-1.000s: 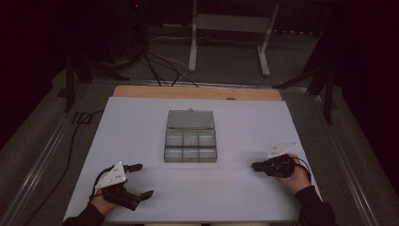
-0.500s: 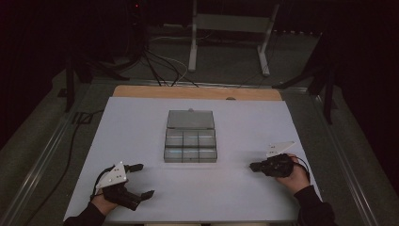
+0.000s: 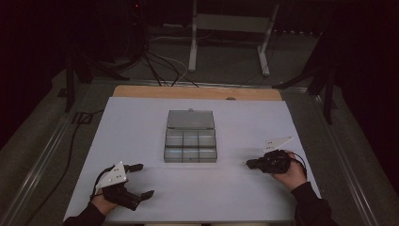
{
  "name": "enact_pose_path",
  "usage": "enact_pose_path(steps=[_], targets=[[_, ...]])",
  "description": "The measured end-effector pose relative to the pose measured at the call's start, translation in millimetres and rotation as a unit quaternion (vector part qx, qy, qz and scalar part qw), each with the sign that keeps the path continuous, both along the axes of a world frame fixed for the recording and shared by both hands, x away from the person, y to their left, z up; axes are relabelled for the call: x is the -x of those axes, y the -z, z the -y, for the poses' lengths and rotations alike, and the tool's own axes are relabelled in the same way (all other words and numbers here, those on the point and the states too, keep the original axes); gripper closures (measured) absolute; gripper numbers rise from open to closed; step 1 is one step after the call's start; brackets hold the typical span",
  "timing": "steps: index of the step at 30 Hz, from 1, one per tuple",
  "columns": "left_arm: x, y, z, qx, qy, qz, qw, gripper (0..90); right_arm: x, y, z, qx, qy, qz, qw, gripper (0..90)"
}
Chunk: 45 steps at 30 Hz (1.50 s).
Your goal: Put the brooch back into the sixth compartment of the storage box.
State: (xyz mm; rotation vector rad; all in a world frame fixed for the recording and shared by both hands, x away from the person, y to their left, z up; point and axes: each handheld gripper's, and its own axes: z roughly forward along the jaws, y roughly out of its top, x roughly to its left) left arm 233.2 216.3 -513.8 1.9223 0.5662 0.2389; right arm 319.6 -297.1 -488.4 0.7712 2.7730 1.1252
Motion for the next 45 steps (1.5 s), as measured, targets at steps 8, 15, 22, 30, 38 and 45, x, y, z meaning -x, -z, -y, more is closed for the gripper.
enact_pose_path(steps=[8, 15, 22, 30, 38, 45], targets=[[0.0, 0.2, 0.5, -0.002, 0.002, -0.001, 1.0000, 1.1, -3.9, -5.4, -8.2, -0.004, 0.000, -0.003, 1.0000, 85.7], [0.0, 0.1, 0.1, 0.001, 0.001, -0.001, 1.0000, 1.1, -7.9, -12.7, -16.0, -0.012, -0.002, -0.003, 0.9999, 85.8], [0.8, -0.3, 0.8, 0.001, 0.001, -0.001, 1.0000, 1.1, -13.5, -17.5, -24.3, -0.024, -0.001, -0.003, 0.9997, 85.8], [0.5, -0.7, 0.2, 0.001, 0.001, 0.000, 1.0000, 1.1, -20.4, -26.8, -36.9, -0.030, -0.004, 0.003, 0.9995, 85.7], [1.0, -0.8, 0.6, -0.001, 0.003, 0.001, 1.0000, 1.1, -26.8, -37.7, -49.2, -0.036, -0.003, 0.004, 0.9993, 85.8], [1.1, -0.8, 1.0, -0.001, 0.004, 0.000, 1.0000, 1.1, -30.6, -44.8, -57.6, -0.045, -0.004, 0.008, 0.9989, 85.7]])
